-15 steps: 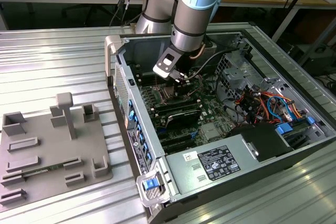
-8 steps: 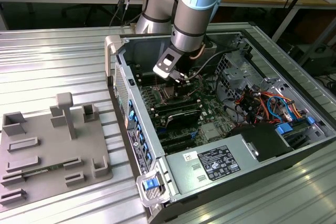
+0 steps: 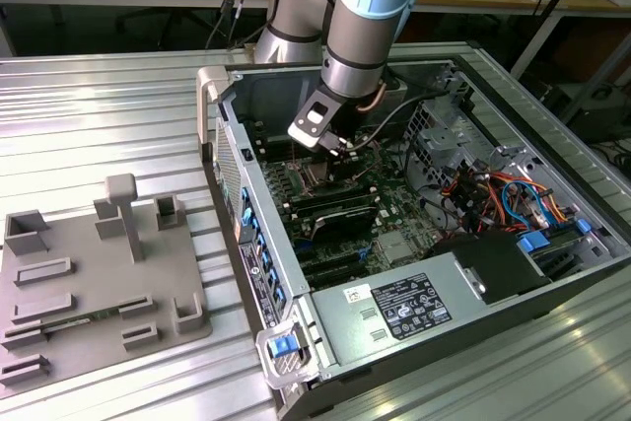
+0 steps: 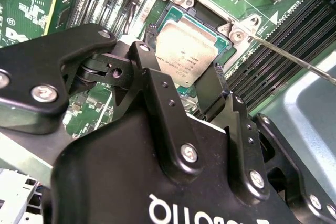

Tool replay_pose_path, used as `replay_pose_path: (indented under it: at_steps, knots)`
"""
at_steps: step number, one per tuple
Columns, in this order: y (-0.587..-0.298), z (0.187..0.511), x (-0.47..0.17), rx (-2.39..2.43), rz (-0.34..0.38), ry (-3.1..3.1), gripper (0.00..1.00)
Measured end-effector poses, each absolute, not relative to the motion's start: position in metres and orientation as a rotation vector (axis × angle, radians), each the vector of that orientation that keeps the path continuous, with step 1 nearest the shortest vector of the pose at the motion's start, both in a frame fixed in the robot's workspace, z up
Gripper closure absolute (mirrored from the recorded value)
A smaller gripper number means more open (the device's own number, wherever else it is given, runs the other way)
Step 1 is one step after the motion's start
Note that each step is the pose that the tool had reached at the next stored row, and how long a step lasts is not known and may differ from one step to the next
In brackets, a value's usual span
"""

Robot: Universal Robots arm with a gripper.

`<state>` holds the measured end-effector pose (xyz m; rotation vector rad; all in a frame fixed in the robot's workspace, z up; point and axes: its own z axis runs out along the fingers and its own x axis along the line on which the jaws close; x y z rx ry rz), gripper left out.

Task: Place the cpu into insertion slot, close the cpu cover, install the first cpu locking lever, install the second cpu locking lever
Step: 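Place the cpu into insertion slot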

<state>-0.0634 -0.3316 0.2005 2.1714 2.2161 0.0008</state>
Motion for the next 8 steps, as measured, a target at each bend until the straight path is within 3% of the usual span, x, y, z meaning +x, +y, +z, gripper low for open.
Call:
replay_pose_path:
  at_steps: [8]
  knots:
    - [-0.3311,0.1996,-0.0631,2.163,0.001,2.224,0.45]
